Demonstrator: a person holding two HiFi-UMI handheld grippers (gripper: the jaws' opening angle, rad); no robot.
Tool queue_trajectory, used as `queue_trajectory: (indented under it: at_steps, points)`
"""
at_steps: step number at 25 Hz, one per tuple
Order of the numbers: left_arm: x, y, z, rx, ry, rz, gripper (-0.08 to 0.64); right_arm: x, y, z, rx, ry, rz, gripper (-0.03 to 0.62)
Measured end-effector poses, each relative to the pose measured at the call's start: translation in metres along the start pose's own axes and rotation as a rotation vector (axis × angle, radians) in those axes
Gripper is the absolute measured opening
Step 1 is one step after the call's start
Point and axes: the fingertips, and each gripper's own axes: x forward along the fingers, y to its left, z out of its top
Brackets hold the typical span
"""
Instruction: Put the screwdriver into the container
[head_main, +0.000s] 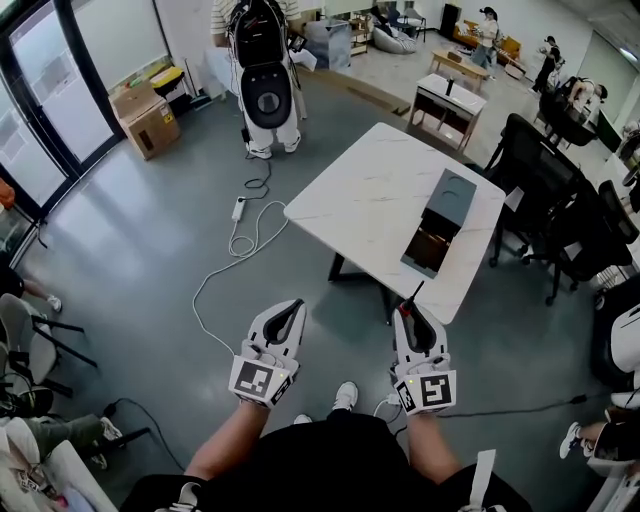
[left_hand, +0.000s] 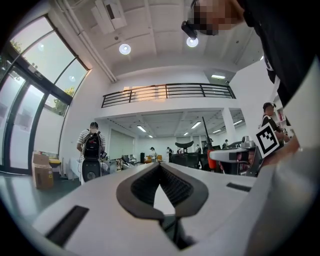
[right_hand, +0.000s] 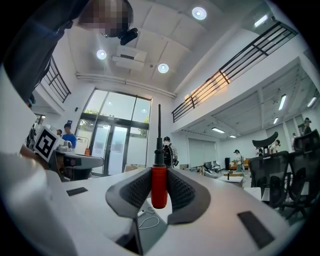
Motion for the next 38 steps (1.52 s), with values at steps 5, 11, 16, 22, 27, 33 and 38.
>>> queue_trajectory:
  at_steps: [5, 11, 16, 22, 27, 33, 38]
  points:
    - [0.022, -0.008, -0.003, 0.013, 0.018, -0.008, 0.005, 0.006, -0.021, -0.005, 0.009, 0.000, 0.015, 0.108]
    - [0.038, -0.024, -0.007, -0.005, 0.034, -0.015, 0.005, 0.010, -0.035, -0.008, 0.025, 0.003, 0.054, 0.109]
    - [0.047, -0.030, -0.008, -0.014, 0.036, -0.013, 0.005, 0.016, -0.040, -0.009, 0.030, 0.008, 0.078, 0.109]
    - [0.063, -0.013, -0.013, -0.052, 0.030, -0.006, 0.005, 0.033, -0.036, -0.022, 0.047, 0.049, 0.101, 0.109]
    - [0.088, 0.010, -0.018, -0.051, 0.021, -0.022, 0.005, 0.063, -0.043, -0.029, 0.044, 0.061, 0.081, 0.109]
    - [0.123, 0.055, -0.019, -0.031, 0.016, -0.062, 0.005, 0.117, -0.050, -0.028, 0.049, 0.062, 0.023, 0.109]
    - [0.153, 0.100, -0.015, -0.038, 0.000, -0.115, 0.005, 0.165, -0.053, -0.026, 0.014, 0.075, -0.033, 0.109]
